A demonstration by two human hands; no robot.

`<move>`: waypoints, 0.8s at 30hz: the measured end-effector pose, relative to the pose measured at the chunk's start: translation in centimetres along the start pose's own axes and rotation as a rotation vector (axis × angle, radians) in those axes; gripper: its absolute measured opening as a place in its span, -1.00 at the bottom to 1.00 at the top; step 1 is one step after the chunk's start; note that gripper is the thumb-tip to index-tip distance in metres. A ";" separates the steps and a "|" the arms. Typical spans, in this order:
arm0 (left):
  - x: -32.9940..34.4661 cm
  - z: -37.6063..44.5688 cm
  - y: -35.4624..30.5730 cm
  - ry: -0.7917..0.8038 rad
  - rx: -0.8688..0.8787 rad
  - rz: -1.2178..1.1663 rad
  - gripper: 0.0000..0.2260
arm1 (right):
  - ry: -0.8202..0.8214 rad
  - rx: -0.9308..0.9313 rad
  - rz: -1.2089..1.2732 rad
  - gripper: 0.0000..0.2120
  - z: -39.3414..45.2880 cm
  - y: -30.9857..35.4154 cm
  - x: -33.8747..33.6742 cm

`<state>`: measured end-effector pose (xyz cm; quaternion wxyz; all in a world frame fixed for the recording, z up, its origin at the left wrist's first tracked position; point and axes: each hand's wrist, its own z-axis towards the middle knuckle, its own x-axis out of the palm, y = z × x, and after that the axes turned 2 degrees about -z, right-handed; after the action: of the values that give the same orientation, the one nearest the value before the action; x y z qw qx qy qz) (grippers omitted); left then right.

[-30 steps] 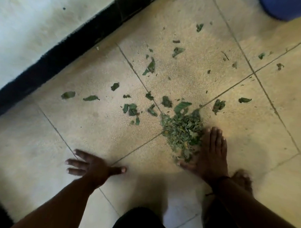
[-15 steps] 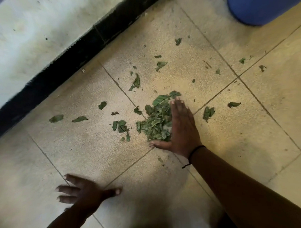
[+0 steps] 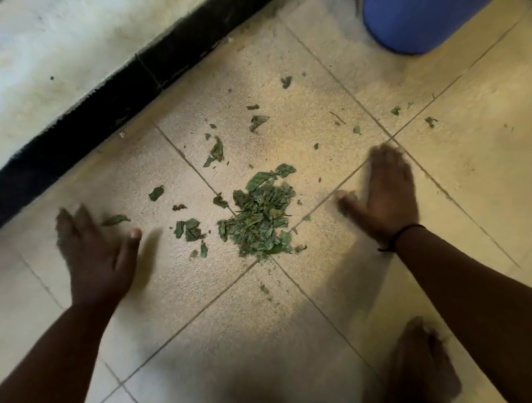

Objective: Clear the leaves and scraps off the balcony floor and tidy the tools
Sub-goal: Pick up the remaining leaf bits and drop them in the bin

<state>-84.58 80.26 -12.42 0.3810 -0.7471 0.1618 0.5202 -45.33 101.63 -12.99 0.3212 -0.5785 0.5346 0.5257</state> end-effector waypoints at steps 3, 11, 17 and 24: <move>1.0 2.5 -2.2 0.097 0.148 0.083 -0.06 | 0.106 -0.275 -0.041 0.13 -1.1 4.9 1.5; 6.2 -2.7 -9.7 0.464 0.830 -0.032 -0.18 | 0.178 -0.548 0.094 0.19 -4.3 10.1 3.3; 4.5 -6.0 -4.7 0.140 0.325 -0.117 -0.27 | 0.048 -0.322 -0.002 0.28 -12.7 6.7 5.4; 4.1 -8.4 -0.2 0.124 0.103 0.210 -0.18 | -0.011 -0.214 0.018 0.23 -11.1 13.3 7.2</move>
<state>-77.27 74.83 -14.55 0.3517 -0.7361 0.2887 0.5011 -55.97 86.31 -14.60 0.2558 -0.6016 0.4790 0.5858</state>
